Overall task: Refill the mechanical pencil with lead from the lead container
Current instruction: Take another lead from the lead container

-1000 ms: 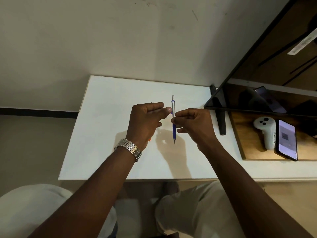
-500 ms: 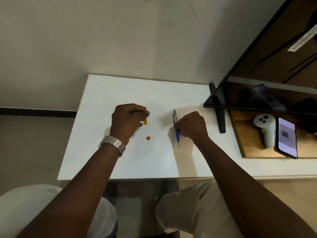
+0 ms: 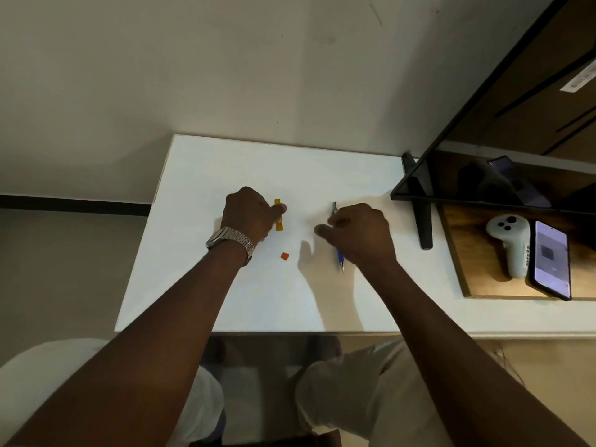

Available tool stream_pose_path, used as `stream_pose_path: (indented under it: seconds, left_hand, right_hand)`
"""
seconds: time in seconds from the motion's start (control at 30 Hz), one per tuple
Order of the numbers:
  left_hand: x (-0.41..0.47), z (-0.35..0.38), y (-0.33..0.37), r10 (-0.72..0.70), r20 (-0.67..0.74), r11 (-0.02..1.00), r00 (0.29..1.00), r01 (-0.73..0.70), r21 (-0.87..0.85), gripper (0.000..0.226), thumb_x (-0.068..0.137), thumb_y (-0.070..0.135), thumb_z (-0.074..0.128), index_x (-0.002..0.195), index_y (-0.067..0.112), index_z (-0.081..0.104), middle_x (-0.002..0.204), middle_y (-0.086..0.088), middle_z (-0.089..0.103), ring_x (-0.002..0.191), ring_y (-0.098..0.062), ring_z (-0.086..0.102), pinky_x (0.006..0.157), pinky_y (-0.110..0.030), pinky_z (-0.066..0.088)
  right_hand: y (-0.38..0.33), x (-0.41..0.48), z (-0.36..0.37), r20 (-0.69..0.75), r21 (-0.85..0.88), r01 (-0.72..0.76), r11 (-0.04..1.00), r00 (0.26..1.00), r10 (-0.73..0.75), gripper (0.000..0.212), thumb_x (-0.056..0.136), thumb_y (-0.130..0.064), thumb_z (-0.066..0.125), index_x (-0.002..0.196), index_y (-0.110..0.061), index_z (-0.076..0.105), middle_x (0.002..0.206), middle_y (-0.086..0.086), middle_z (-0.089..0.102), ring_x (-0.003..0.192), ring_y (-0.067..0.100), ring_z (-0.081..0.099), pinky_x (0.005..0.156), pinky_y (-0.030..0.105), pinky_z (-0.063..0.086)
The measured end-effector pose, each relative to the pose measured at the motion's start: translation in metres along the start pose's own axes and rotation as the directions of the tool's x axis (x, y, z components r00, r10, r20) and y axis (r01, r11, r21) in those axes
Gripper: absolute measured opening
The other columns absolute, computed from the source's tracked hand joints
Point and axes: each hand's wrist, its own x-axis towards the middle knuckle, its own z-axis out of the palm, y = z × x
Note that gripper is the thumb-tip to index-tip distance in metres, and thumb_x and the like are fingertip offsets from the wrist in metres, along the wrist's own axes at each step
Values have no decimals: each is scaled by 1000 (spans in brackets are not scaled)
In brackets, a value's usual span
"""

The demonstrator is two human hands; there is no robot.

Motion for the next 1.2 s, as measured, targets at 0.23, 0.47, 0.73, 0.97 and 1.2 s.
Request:
stream_pose_path:
  seconds: [0.23,0.47,0.73,0.97,1.2]
  left_hand:
    - [22,10,13,43,30,941,999,-51,334,47,68,41,90,63,10,54,75,-12,69,77,-33,75,62,-30,51]
    - [24,13,12,38,9,931,999,-38,363,39,65,23,85,61,15,47,75,-10,67,74,-32,72,59,-28,44]
    - [17,8,8,-33,14,967,999,29,254,32,61,27,77,74,-3,73,69,-14,76,65,-29,75,62,-35,61]
    - [6,2,13,-53,15,986,998,50,160,34,70,30,79,82,-2,78,74,-16,79,76,-33,80,79,-44,66]
    - [-10,0,16,-78,100,980,992,94,-173,17,71,8,86,79,-6,80,68,-18,79,67,-35,81,70,-40,69]
  right_hand:
    - [-33,-38,53,186,-83,241,967,957,-222,32,90,-32,73,114,-12,78,115,5,77,108,23,69,90,31,50]
    - [-34,-32,71,212,-144,226,963,958,-193,27,97,-20,67,120,-6,73,118,10,73,109,25,67,96,29,50]
    - [-33,-29,68,198,-106,176,979,968,-153,24,95,-19,68,114,-6,76,113,9,76,104,25,69,92,31,55]
    - [-26,-25,54,99,243,10,970,995,-35,10,80,-15,76,83,-10,84,83,2,81,79,20,74,66,27,51]
    - [-21,-11,35,128,642,-128,756,990,59,11,74,-5,73,69,-11,82,70,16,76,68,29,73,81,56,64]
